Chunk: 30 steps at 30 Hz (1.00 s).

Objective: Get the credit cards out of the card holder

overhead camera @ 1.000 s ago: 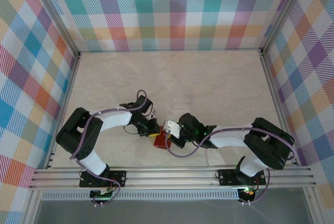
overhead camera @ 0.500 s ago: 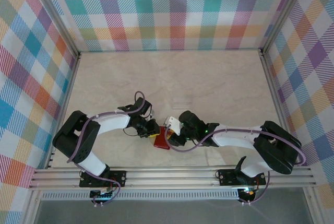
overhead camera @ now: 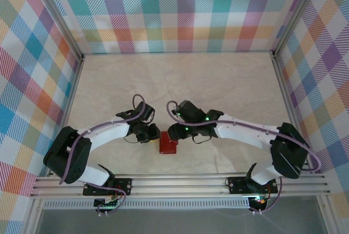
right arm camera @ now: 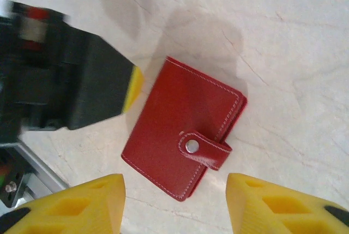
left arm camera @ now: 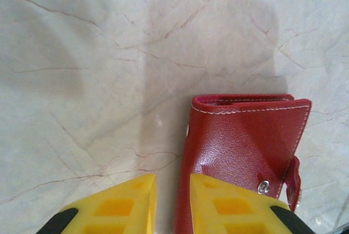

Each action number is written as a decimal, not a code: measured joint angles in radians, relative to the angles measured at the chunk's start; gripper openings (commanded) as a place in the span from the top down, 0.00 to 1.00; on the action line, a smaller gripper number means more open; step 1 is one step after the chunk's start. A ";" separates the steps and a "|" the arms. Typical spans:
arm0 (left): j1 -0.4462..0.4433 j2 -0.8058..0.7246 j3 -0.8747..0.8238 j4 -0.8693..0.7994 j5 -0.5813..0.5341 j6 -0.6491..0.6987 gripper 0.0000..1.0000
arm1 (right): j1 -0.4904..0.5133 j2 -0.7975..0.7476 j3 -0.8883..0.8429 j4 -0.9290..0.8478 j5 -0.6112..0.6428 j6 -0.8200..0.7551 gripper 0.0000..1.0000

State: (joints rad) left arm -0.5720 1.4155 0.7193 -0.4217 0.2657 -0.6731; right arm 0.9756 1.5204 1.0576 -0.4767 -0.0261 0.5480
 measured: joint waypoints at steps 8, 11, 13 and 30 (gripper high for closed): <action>0.037 -0.115 -0.044 -0.001 -0.052 -0.003 0.74 | 0.000 0.193 0.145 -0.196 -0.008 0.143 0.34; 0.043 -0.140 -0.058 -0.013 -0.063 0.005 0.73 | 0.000 0.254 0.188 -0.225 -0.017 0.180 0.30; 0.045 -0.157 -0.076 -0.019 -0.070 0.008 0.73 | 0.000 0.291 0.217 -0.233 -0.026 0.201 0.28; 0.051 -0.168 -0.120 -0.014 -0.066 0.041 0.71 | 0.000 0.388 0.280 -0.333 0.029 0.275 0.39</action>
State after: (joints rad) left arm -0.5209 1.2472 0.5995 -0.4362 0.2001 -0.6319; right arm 0.9760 1.9087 1.3373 -0.8097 0.0025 0.8230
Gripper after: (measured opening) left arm 0.282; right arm 0.643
